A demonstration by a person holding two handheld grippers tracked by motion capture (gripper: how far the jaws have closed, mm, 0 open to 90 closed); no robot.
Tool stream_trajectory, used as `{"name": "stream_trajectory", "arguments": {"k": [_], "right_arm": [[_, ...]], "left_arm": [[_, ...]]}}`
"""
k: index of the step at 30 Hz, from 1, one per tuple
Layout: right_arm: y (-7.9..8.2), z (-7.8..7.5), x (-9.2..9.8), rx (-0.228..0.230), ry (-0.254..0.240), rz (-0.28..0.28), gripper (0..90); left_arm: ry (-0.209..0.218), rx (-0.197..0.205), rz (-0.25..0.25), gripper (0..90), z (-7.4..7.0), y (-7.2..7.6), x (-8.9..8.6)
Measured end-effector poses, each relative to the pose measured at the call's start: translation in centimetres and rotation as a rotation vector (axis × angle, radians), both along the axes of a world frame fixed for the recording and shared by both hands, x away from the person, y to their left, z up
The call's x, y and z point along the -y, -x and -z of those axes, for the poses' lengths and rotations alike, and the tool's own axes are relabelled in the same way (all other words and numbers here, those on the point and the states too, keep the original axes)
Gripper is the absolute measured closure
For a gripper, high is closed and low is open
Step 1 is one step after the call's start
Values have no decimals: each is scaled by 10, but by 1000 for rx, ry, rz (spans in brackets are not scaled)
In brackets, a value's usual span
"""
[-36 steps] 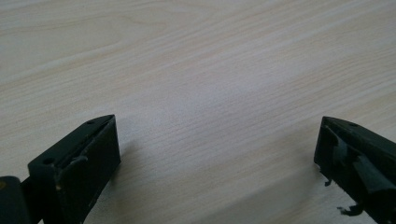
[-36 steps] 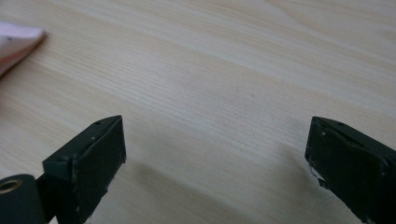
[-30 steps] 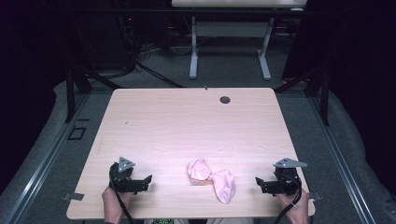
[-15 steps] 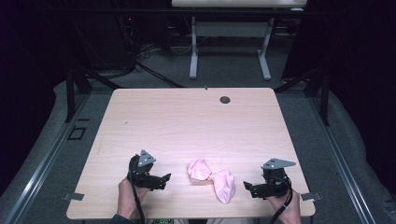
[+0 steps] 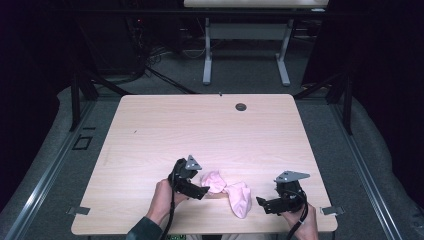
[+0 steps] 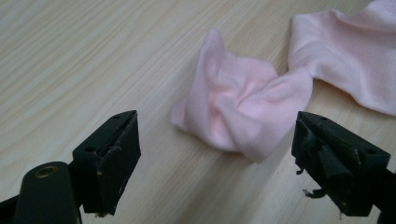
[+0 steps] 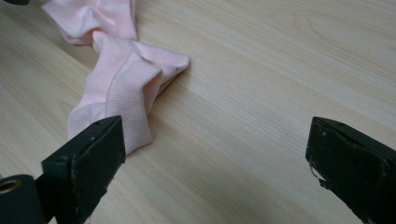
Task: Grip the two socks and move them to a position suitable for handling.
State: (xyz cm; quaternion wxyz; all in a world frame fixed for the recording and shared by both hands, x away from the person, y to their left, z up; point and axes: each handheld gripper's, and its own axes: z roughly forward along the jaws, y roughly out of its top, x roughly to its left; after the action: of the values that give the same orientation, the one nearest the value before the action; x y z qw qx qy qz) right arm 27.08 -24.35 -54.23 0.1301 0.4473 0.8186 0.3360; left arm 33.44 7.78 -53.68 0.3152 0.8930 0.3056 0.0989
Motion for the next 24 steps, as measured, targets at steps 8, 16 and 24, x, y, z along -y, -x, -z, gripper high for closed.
{"name": "stream_trajectory", "arguments": {"k": [8, 16, 24], "right_arm": [[1, -1, 4, 4, 4, 6, 47], [4, 2, 8, 4, -3, 19, 57], [5, 3, 10, 1, -6, 27, 65]], "left_arm": [[-84, -79, 84, 375, 12, -15, 23], [-126, -43, 85, 638, 21, -12, 27], [-71, -34, 54, 794, 16, -19, 20]]}}
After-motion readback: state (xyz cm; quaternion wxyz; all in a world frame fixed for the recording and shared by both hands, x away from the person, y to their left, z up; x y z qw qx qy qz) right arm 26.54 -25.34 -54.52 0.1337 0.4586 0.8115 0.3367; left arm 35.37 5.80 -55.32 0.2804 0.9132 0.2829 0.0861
